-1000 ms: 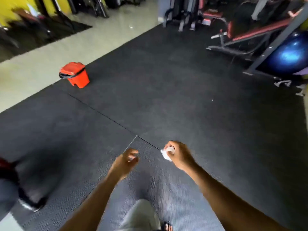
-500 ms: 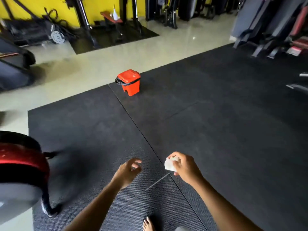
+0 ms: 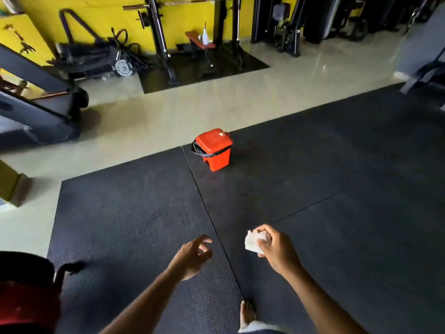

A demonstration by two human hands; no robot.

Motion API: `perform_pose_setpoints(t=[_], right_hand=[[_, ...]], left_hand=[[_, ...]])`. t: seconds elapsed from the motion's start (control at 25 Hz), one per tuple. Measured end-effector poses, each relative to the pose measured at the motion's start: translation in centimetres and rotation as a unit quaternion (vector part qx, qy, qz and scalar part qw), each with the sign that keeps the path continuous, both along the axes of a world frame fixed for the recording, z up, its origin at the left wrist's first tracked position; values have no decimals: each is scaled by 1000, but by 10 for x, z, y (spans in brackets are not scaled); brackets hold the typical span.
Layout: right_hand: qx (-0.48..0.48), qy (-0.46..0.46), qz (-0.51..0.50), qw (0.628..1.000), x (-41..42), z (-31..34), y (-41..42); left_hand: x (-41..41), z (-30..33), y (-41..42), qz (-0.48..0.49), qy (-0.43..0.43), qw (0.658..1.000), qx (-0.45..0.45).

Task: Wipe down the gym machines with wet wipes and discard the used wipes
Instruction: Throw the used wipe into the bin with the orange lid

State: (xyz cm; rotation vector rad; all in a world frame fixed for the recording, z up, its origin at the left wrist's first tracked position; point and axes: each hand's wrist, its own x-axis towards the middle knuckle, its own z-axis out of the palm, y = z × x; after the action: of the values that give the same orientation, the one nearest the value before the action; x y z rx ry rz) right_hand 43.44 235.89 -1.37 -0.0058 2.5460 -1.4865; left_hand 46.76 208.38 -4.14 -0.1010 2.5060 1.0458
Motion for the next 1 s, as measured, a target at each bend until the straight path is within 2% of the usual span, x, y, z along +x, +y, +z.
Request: perform_pose_setpoints(t=[0.08,0.24,0.4,0.56,0.72,1.0], right_hand=[[0,0,21,1000,-65,6,-10],[-5,-4,62,998,-206,7,-54],[4,-2,84,996,-327,-7,-112],[45,-25,95,994,-444,-25,-174],[68,-16,68,995,-547,-16,-210],[13,-27,-30,999,-719,-56,-250]], left_hand=[[-56,8,-17,14,21,1000,-8],[-167,1,-60,106,40,993,18],[-274,-23,-106,120,44,991,27],[-386,-32,-172,105,19,994,14],[-500,-25,-227,71,-4,997,-1],[-718,-34,-273,4,-2,1000,-20]])
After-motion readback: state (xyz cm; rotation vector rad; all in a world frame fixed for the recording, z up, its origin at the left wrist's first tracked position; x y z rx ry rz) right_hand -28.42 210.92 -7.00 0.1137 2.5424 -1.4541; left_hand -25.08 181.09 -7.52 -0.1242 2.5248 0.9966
